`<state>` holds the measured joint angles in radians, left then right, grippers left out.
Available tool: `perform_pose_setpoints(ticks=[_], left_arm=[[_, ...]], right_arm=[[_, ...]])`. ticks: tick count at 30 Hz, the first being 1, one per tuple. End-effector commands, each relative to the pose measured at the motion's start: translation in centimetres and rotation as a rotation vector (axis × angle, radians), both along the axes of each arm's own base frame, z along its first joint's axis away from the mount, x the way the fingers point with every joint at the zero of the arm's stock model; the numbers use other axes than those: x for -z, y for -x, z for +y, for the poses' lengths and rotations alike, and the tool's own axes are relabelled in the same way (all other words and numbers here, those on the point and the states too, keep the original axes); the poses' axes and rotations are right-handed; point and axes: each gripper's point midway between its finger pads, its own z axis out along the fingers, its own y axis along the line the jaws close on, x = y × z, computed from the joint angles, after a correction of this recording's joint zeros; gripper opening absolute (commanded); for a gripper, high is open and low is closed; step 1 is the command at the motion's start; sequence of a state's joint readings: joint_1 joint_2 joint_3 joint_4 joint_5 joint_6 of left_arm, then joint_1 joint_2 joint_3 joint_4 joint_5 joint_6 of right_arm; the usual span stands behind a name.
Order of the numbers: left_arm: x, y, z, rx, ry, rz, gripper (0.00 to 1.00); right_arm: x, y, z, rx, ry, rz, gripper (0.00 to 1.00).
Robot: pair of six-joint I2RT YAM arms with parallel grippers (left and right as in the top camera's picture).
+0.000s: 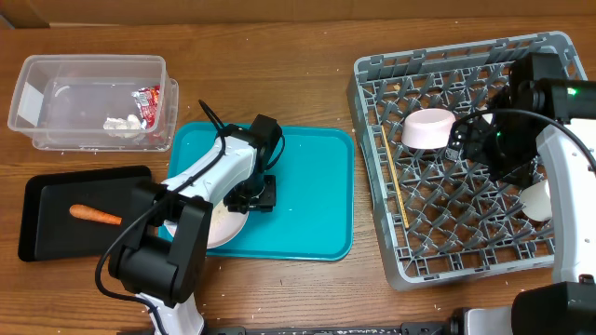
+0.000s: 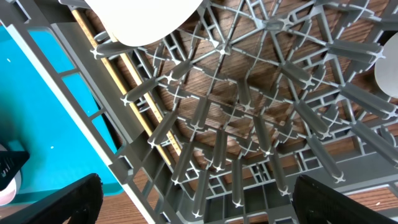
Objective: Sort waste into correct bins and load items into the dishwasher
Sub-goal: 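Grasp the rim of the white plate with the left gripper, then lift the plate left and tip the rice onto the black tray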
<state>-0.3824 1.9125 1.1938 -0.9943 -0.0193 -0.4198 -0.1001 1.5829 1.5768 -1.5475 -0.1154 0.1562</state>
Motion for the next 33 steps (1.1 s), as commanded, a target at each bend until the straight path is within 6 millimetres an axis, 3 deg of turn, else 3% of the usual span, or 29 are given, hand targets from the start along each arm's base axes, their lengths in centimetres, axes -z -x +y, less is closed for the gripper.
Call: perform_pose_setpoints(ticks=[1, 9, 16, 25, 33], left_arm=[[1.2, -0.2, 0.2, -0.006, -0.034, 0.010, 0.39], [1.9, 1.0, 1.2, 0.000, -0.086, 0.071, 0.16], [1.5, 1.2, 2.9, 0.020, -0.180, 0.075, 0.04], [1.1, 1.3, 3.0, 0.021, -0.187, 0.084, 0.04], [-2.2, -0.2, 3.4, -0.004, -0.242, 0.054, 0.04]], right_arm=[[-0.3, 0.0, -0.1, -0.007, 0.004, -0.018, 1.00], [-0.3, -0.1, -0.1, -0.007, 0.005, -0.021, 1.00], [-0.3, -0.1, -0.1, -0.007, 0.005, -0.021, 1.00], [-0.3, -0.1, -0.1, -0.007, 0.005, -0.021, 1.00], [-0.3, -0.1, -0.1, -0.007, 0.005, -0.020, 1.00]])
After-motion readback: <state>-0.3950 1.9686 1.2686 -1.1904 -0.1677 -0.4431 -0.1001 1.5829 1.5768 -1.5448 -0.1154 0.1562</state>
